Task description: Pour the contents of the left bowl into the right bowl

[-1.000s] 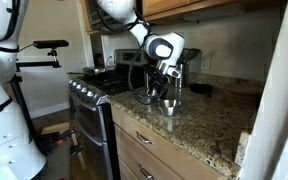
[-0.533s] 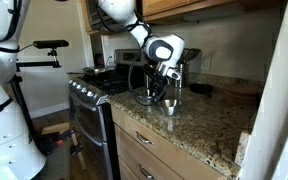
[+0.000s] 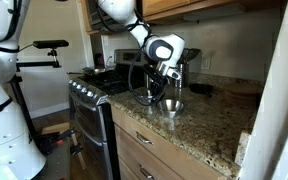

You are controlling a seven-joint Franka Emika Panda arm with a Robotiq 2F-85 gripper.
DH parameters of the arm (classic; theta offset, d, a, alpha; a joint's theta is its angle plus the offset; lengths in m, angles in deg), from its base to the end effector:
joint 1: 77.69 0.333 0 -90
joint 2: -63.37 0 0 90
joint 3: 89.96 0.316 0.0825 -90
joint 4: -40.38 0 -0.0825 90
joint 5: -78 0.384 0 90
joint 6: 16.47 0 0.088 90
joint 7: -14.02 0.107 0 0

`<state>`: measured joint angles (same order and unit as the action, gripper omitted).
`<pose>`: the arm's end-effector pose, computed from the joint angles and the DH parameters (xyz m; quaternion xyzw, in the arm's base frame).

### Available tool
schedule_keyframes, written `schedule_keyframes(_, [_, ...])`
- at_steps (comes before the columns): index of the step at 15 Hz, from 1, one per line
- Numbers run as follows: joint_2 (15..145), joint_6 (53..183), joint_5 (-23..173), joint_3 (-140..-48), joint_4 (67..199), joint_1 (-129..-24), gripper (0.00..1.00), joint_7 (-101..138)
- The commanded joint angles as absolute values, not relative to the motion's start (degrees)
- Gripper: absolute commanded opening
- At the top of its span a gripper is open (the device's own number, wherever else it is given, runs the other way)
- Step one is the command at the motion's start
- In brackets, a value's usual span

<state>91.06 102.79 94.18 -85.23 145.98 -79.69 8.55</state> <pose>0.6158 0.0408 0.2490 -0.9836 0.0152 0.1180 0.1358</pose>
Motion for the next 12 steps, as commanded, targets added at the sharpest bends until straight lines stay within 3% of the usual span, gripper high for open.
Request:
schedule_keyframes(1, [90.6,103.5,93.5,-86.0,146.0,-79.0,0.09,10.1])
schedule_keyframes(12, [86.6,102.7,90.7,-88.1,147.0,-79.3,0.09,10.5])
